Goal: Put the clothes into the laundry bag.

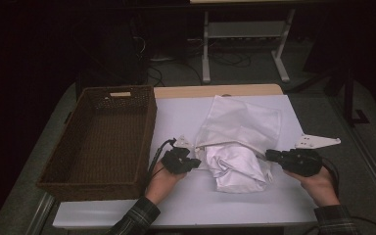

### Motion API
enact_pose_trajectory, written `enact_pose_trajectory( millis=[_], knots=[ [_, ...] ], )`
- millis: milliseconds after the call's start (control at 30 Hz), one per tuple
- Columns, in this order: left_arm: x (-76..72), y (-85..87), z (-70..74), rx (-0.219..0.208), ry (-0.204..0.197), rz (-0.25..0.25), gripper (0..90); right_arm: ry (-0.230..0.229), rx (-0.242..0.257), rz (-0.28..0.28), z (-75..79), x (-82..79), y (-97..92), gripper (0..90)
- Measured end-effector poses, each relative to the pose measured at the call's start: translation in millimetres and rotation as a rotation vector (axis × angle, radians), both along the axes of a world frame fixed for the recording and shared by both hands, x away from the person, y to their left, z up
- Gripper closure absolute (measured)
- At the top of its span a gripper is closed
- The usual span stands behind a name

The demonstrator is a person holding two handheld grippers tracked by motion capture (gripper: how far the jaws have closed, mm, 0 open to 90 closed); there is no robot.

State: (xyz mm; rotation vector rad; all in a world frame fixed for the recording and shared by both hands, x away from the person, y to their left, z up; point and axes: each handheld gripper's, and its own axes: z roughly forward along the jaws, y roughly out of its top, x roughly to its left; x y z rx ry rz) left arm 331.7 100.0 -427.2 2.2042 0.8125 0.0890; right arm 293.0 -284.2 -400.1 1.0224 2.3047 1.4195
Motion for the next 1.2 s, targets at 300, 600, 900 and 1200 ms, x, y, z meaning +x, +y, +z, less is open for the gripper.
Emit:
enact_pose_trajectory(
  millis=[300,600,900,1200],
  knots=[
    [0.5,0.0,-0.4,-0.001,0.005,-0.010,89.1,-0.002,0.069,0.157,20.6,-13.8,41.1,54.9],
    [1.1,-0.9,-2.9,0.000,0.019,-0.020,89.2,-0.004,0.015,0.247,23.1,-15.8,83.3,52.7],
    [1.4,-0.4,-3.0,-0.008,0.029,-0.022,89.5,0.022,-0.117,0.228,1.1,-8.2,96.6,62.5],
    [0.4,-1.7,-3.7,0.003,0.036,-0.035,89.7,0.027,-0.212,0.185,-16.7,-5.2,106.1,84.8]
  ],
)
